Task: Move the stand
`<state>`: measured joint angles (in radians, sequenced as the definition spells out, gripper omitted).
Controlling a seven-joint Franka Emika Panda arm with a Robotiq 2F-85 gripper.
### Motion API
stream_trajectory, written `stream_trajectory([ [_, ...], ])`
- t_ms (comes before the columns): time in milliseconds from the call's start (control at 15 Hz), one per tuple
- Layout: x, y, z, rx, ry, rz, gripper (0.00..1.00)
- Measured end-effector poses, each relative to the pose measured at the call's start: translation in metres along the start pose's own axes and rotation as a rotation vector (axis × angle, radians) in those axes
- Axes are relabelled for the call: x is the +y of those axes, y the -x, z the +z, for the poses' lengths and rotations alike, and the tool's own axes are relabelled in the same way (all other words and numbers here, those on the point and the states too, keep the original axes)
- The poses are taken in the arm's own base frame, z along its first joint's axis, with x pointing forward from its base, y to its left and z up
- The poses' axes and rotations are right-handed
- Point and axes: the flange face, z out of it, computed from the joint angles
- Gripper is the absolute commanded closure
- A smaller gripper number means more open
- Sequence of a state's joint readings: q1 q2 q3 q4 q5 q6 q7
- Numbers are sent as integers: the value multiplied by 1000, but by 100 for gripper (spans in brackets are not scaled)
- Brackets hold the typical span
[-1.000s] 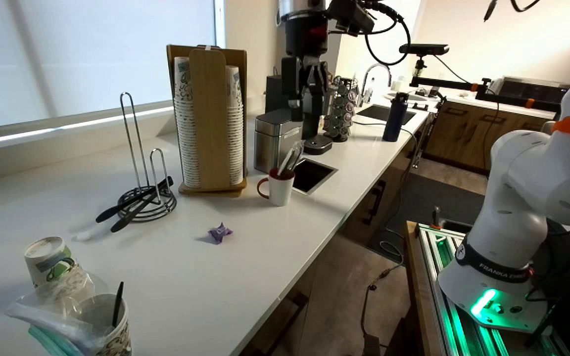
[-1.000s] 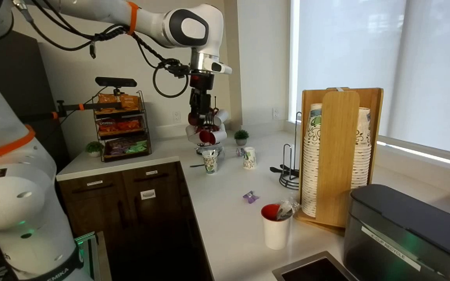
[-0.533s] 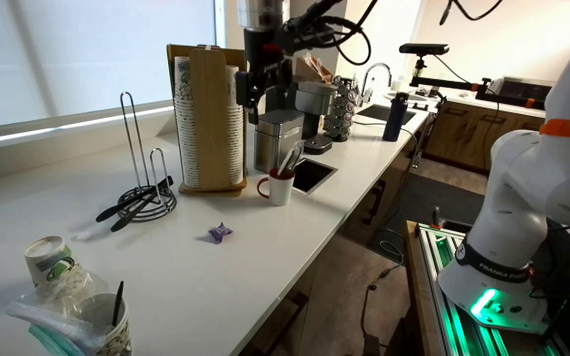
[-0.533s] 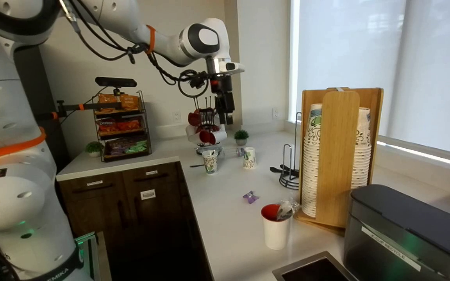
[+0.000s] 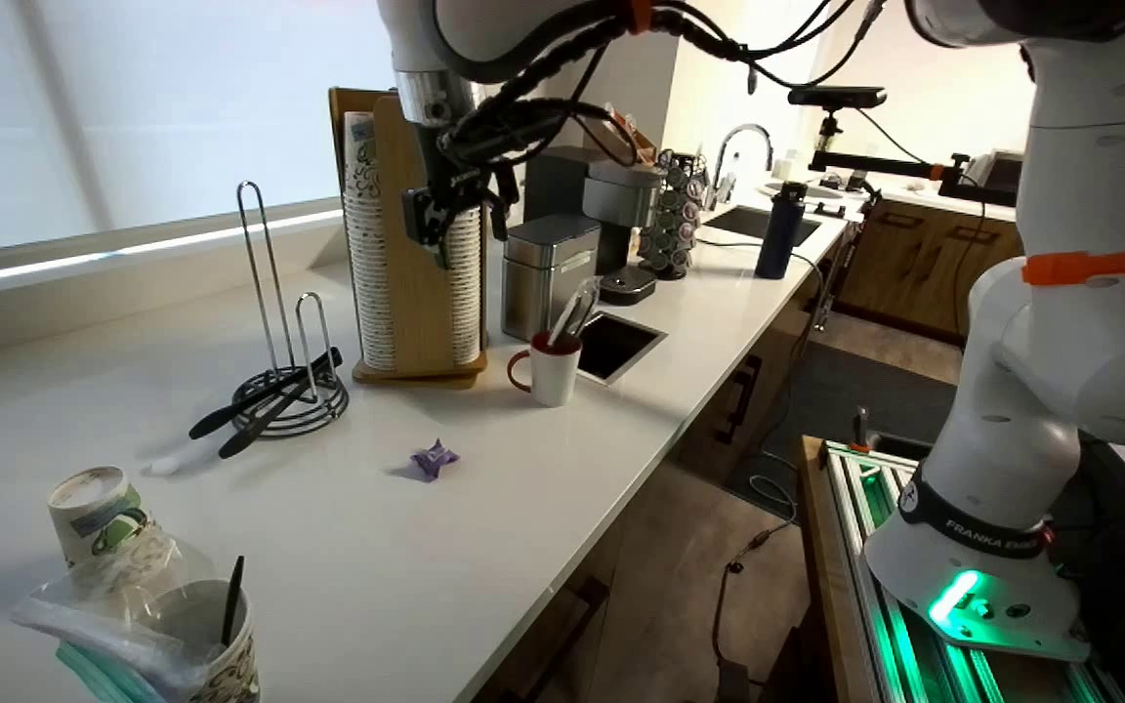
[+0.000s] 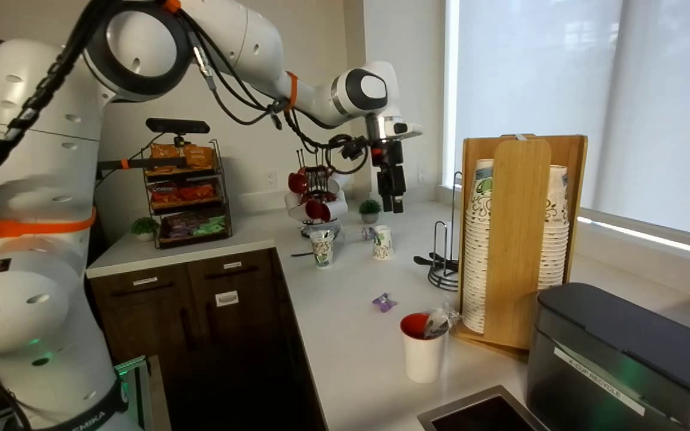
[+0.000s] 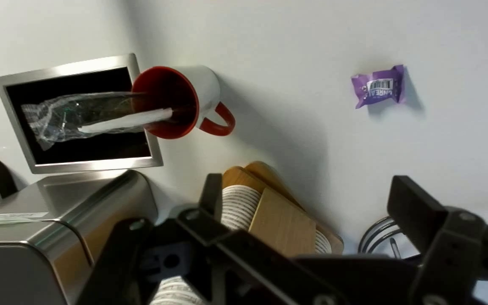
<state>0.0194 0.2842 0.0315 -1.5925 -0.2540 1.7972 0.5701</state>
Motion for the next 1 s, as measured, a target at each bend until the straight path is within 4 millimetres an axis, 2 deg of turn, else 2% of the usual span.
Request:
stream_trajectory([
  [333,-20,-39,15,-24,-87,-70,0],
  [600,-27,-64,18,28,-62,21,0],
  [1000,-30,-74,21,50,-37,41,0],
])
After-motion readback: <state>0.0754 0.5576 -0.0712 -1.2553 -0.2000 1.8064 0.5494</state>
